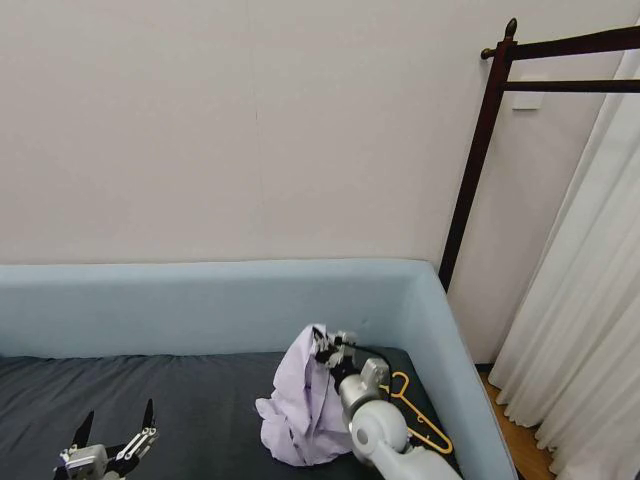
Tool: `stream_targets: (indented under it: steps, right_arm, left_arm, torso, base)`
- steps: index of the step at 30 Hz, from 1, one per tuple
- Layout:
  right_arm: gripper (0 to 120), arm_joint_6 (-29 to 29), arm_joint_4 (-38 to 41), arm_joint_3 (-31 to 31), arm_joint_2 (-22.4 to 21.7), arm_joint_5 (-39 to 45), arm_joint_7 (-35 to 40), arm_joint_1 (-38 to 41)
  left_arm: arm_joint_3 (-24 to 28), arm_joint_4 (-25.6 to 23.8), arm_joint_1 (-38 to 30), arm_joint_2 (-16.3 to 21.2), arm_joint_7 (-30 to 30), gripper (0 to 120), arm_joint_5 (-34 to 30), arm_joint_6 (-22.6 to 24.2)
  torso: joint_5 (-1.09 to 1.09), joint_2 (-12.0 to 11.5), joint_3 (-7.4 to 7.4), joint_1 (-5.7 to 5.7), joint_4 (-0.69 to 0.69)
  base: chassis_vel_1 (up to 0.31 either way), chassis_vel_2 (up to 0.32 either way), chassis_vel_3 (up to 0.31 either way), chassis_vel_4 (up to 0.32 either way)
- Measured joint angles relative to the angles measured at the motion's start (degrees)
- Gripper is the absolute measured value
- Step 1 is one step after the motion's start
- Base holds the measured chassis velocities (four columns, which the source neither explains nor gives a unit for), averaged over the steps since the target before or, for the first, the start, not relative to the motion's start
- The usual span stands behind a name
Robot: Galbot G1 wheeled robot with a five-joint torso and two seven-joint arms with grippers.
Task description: Pick up the clothes from the sofa and hang them on the clothes hanger.
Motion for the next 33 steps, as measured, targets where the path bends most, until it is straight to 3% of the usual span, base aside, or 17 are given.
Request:
stream_targets:
  steps: [11, 18, 24, 27, 30, 31, 33]
  right_arm:
    - [0, 1.61, 1.76, 1.07, -9.12, 5.0, -4.16, 18.14]
    - [0, 1.63, 6.58, 0.6, -11.43, 8.01, -3.33, 21.62]
    - [0, -1.71, 19.65, 1.0, -12.22, 5.06, 4.11, 10.81]
    - [0, -3.57, 22.56, 1.56, -11.9, 1.4, 7.79, 6.24]
    - [0, -7.4, 27.42, 4.7, -9.46, -7.77, 16.17, -9.47]
    - [0, -7.4, 27.42, 4.7, -9.46, -7.77, 16.17, -9.47]
    - [0, -8.59, 28.42, 6.44, -7.71, -11.23, 20.07, -17.74]
  left_arm:
    - [0.26, 0.11, -0.97, 0.65, 0.03, 100, -0.87, -0.14]
    - [1.31, 0.32, -2.26, 0.59, 0.04, 100, -0.99, -0.1]
    - [2.05, 0.89, -3.27, 0.53, 0.09, 100, -0.87, -0.01]
    - [2.22, 0.93, -3.5, 0.49, 0.08, 100, -0.87, 0.02]
    - [2.62, 1.15, -3.62, 0.47, 0.08, 100, -0.85, -0.05]
    - [2.62, 1.15, -3.62, 0.47, 0.08, 100, -0.85, -0.05]
    - [2.78, 1.47, -3.85, 0.5, 0.08, 100, -0.82, -0.16]
  torso:
    - [0.01, 0.0, 0.01, 0.01, -0.01]
    - [-0.01, 0.0, 0.0, 0.01, 0.0]
    - [0.0, 0.0, -0.01, 0.0, -0.02]
    - [-0.02, 0.0, -0.01, 0.0, 0.0]
    - [0.01, 0.0, -0.01, 0.01, -0.02]
    - [0.01, 0.0, -0.01, 0.01, -0.02]
    - [0.01, 0.0, -0.01, 0.0, -0.04]
  base:
    - [0.0, 0.0, 0.0, 0.0]
    - [0.0, 0.0, 0.0, 0.0]
    - [0.0, 0.0, 0.0, 0.0]
    - [0.0, 0.0, 0.0, 0.0]
    - [0.0, 0.0, 0.0, 0.0]
    - [0.0, 0.0, 0.0, 0.0]
    - [0.0, 0.0, 0.0, 0.0]
